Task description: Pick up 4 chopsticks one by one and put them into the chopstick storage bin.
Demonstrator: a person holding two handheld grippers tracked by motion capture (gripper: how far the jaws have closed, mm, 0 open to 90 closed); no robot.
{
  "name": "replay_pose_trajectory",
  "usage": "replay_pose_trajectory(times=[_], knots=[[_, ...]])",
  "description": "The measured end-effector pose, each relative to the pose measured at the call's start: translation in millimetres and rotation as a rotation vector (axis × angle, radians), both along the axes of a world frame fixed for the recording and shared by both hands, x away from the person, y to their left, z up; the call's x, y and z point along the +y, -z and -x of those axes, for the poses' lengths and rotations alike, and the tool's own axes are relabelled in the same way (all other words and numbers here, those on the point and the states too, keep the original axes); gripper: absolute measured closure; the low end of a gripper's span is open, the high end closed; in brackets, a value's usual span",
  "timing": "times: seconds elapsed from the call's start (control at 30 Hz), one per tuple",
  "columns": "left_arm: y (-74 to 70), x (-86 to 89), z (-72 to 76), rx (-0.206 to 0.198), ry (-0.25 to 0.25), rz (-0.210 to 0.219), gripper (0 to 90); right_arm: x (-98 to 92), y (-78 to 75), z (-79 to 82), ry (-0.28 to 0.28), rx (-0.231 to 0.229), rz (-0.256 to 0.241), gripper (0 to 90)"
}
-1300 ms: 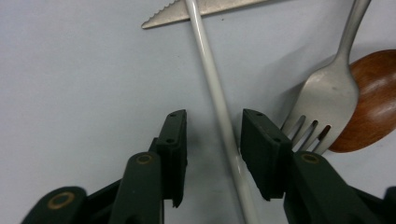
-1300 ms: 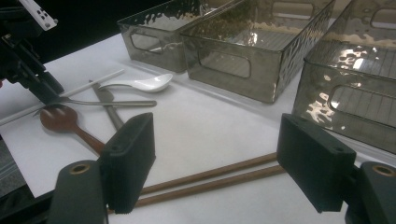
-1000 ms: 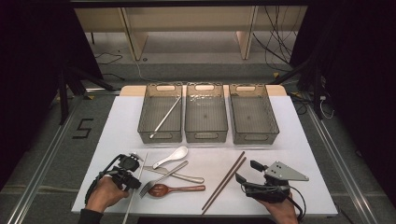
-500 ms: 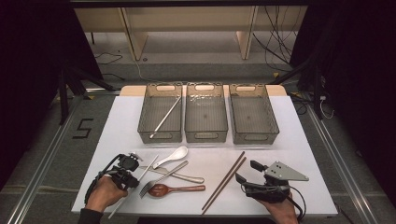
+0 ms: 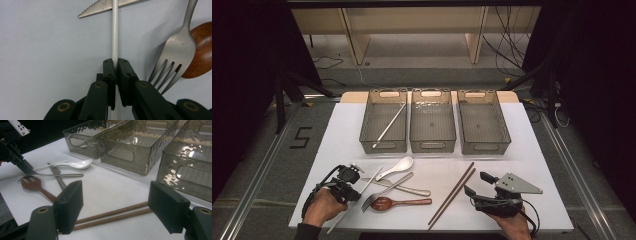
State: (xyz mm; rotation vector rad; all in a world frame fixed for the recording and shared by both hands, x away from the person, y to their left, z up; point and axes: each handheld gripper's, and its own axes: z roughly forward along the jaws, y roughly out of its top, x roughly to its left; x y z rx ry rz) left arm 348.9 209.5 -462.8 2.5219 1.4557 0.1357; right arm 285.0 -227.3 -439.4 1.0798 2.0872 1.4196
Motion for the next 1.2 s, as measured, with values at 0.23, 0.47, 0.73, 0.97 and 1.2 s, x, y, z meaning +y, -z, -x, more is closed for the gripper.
replay_pose_trajectory(times=[0.23,0.47,0.73,0.97,1.2], knots=[[-4.2,6.2,-1.3,-0.025,0.009,0.026,84.8,-1.0,-0.1,-0.3,0.004,0.001,-0.003,29.1],[-14.3,12.1,-0.6,-0.065,0.006,0.077,84.8,-1.1,0.0,-0.1,0.006,0.002,-0.004,29.0],[-28.4,17.6,-0.2,-0.110,0.005,0.119,84.8,-1.8,0.1,-0.4,0.009,0.001,-0.006,29.0],[-42.5,21.0,-3.6,-0.165,0.005,0.184,84.8,-2.3,-0.3,-0.2,0.011,0.003,-0.010,29.0],[-57.0,27.8,-17.4,-0.225,-0.015,0.273,84.7,-2.7,-0.3,-0.2,0.013,0.003,-0.012,29.0]])
